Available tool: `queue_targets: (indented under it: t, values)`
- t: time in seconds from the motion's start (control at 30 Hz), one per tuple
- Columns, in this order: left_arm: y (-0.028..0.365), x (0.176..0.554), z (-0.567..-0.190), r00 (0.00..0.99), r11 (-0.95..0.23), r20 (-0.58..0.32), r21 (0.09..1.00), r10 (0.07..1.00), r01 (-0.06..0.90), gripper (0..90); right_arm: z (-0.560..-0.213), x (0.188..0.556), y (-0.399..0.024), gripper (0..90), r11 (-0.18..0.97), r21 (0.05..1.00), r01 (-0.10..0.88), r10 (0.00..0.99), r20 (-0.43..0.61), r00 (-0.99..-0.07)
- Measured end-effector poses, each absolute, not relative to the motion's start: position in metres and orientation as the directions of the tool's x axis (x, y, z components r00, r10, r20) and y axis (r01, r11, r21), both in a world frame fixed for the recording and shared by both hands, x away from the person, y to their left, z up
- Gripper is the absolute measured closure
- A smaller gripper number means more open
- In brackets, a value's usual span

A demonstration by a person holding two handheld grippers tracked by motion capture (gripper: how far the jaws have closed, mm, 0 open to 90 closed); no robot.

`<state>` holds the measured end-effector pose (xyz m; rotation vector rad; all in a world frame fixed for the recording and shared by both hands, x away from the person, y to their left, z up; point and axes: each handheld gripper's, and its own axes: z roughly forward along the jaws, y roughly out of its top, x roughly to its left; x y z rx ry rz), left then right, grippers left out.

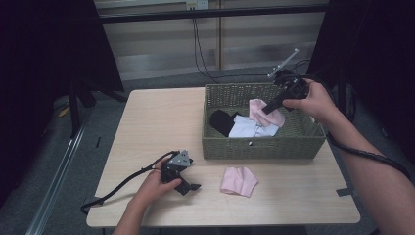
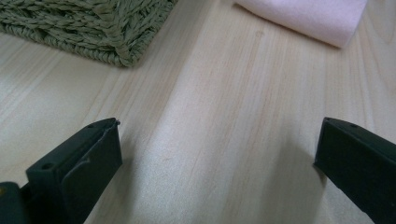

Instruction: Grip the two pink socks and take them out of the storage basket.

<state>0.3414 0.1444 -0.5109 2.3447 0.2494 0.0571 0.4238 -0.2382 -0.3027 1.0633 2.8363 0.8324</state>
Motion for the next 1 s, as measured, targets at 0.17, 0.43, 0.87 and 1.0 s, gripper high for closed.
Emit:
queue_targets:
  t: [0.17,0.43,0.87,1.0]
  values:
    - [0.144,0.341,-0.511,0.98,-0.689,-0.034,0.706,0.197,0.163,0.0,-0.3,0.421,-0.237,82.4,0.639,0.481,0.601,0.601,0.176,-0.78]
    - [0.144,0.341,-0.511,0.98,-0.69,-0.034,0.706,0.197,0.163,0.0,-0.294,0.412,-0.233,82.3,0.651,0.486,0.582,0.581,0.175,-0.795]
    - [0.144,0.341,-0.511,0.98,-0.691,-0.033,0.704,0.195,0.161,0.0,-0.294,0.394,-0.221,82.1,0.689,0.481,0.542,0.531,0.174,-0.829]
    - [0.145,0.342,-0.511,0.98,-0.692,-0.032,0.704,0.195,0.161,0.0,-0.295,0.389,-0.22,81.9,0.692,0.488,0.532,0.52,0.174,-0.836]
